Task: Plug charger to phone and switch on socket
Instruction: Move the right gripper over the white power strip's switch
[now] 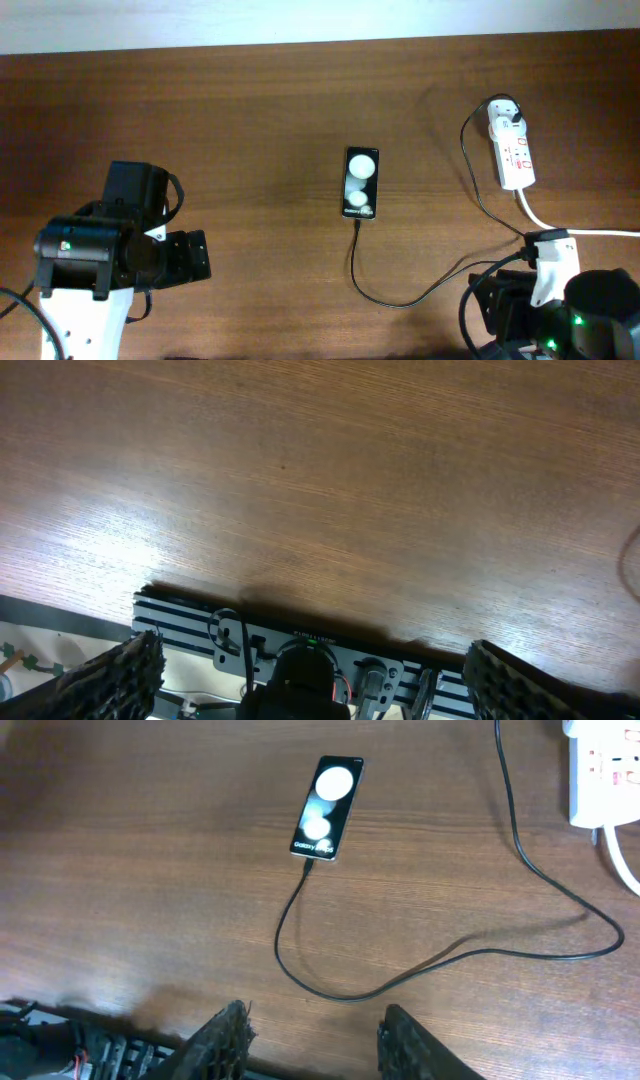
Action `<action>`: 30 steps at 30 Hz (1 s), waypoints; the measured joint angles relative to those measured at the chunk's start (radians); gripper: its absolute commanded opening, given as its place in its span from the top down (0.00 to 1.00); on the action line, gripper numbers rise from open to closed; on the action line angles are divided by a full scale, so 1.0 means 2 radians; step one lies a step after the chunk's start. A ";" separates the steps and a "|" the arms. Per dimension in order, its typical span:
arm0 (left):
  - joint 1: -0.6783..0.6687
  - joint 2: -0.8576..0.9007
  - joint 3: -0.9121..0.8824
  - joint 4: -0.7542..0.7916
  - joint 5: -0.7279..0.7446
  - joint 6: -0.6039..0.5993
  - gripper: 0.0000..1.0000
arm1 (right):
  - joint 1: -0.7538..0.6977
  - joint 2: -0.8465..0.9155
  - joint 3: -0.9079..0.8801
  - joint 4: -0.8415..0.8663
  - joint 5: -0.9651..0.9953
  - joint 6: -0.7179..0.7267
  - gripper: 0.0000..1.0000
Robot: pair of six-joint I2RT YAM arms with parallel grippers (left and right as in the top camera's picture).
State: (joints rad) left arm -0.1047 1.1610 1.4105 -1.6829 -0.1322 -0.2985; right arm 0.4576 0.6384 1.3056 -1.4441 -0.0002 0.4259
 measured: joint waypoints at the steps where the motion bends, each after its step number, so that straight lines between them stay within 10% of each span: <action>1: 0.000 0.000 0.000 0.000 0.000 0.000 0.01 | 0.000 0.000 0.000 0.004 0.000 0.016 0.72; 6: 0.000 0.000 0.000 0.000 0.000 0.000 0.01 | 0.000 0.028 0.000 0.026 0.000 0.048 0.96; 22: 0.000 0.000 -0.001 0.000 0.000 0.000 0.01 | -0.009 0.389 0.078 0.038 -0.034 0.026 0.96; 30: 0.000 0.000 -0.001 0.000 0.000 0.000 0.01 | -0.201 0.416 0.171 0.031 -0.003 0.020 0.96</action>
State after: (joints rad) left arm -0.1047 1.1610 1.4078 -1.6825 -0.1322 -0.2985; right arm 0.0563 1.4704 1.6478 -1.3827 -0.0067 0.4660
